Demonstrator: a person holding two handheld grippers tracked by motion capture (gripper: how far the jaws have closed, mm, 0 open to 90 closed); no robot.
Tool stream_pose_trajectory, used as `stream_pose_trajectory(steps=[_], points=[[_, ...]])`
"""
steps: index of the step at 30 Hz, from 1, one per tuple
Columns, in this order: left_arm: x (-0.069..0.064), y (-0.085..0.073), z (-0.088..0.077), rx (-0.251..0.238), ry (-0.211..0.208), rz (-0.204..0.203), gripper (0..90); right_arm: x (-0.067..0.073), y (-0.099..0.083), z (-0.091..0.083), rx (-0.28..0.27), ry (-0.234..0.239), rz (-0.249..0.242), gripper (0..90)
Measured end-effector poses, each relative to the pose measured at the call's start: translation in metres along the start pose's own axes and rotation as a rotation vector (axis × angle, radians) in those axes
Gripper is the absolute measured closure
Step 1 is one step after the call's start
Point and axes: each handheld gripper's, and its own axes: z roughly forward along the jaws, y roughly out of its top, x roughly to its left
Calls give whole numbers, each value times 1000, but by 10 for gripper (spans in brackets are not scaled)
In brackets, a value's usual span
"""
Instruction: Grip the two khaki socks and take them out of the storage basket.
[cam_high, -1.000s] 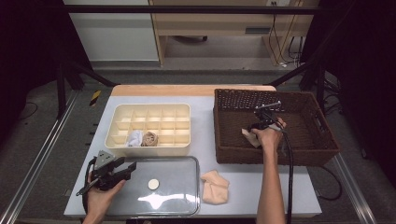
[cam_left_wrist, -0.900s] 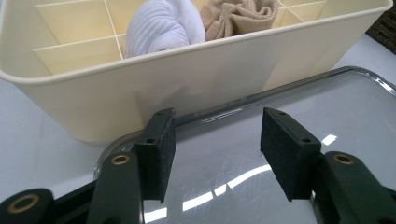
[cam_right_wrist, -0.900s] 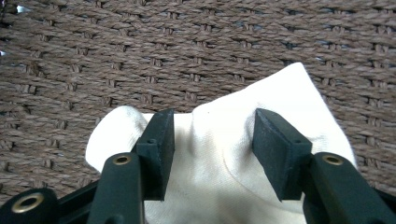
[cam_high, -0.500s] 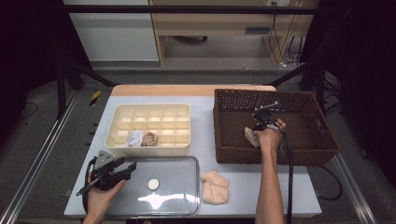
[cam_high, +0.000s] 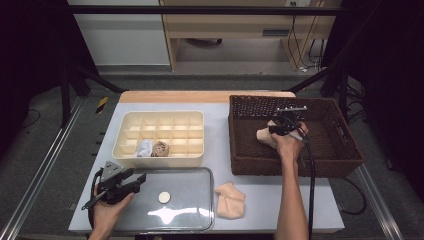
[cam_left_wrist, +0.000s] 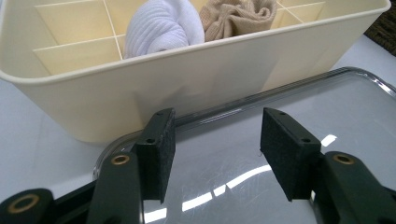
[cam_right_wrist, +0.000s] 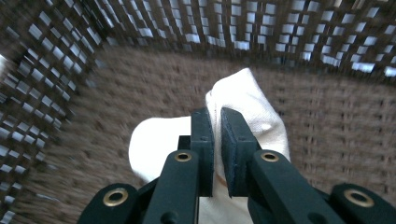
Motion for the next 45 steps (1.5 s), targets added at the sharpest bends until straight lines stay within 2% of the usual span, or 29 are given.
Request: stream_pose_trajectory(steps=[2, 3, 4, 5, 6, 8, 10, 13, 14, 15, 18, 19, 20, 27, 29, 30, 33, 34, 35, 37, 38, 39, 45], points=[[0, 0, 0, 1, 0, 0, 452, -1, 3, -7, -53, 31, 13, 847], [0, 0, 0, 3, 0, 2, 452, -1, 3, -7, -53, 31, 13, 847], [-1, 0, 1, 3, -2, 2, 452, -1, 6, -15, -106, 62, 29, 846], [-1, 0, 1, 3, -2, 2, 451, -1, 6, -15, -106, 62, 29, 846], [-2, 0, 1, 5, -3, 3, 451, -1, 8, -24, -153, 92, 47, 847], [-2, 0, 1, 5, -4, 4, 450, -1, 9, -27, -169, 100, 49, 847], [-2, 0, 1, 6, -5, 7, 450, 2, 13, -35, -182, 95, 17, 847], [-2, 0, 1, 6, -4, 5, 450, 9, 20, -49, -234, 129, 2, 847], [-3, 1, 1, 4, -4, 5, 449, 14, 23, -60, -260, 141, -14, 847], [-3, 1, 1, 4, -4, 5, 449, 14, 23, -60, -260, 141, -14, 847], [-3, 1, 1, 2, -7, 9, 449, 23, 27, -81, -315, 179, -42, 847], [-4, 1, 1, 1, -6, 6, 449, 23, 27, -81, -315, 179, -42, 847], [-4, 1, 1, 1, -8, 6, 448, 29, 28, -91, -339, 197, -62, 847], [-5, 2, 2, 3, -8, 11, 449, 42, 30, -115, -402, 254, -99, 848], [-5, 2, 2, 1, -9, 11, 449, 47, 30, -123, -414, 270, -118, 849], [-6, 2, 2, -1, -10, 13, 449, 52, 30, -131, -434, 294, -134, 850], [-6, 2, 2, 0, -10, 12, 449, 59, 30, -138, -450, 319, -154, 850], [-6, 2, 2, -1, -10, 13, 449, 66, 29, -146, -464, 342, -172, 850], [-6, 2, 2, -1, -10, 13, 449, 66, 29, -146, -464, 342, -172, 850], [-6, 3, 2, -3, -11, 12, 449, 75, 27, -153, -479, 373, -193, 850], [-6, 3, 2, -2, -12, 12, 449, 84, 25, -158, -485, 399, -218, 850], [-6, 3, 2, -2, -12, 12, 449, 84, 25, -158, -485, 399, -218, 850], [-7, 3, 1, -9, -16, 7, 448, 114, 17, -166, -483, 479, -291, 849]])
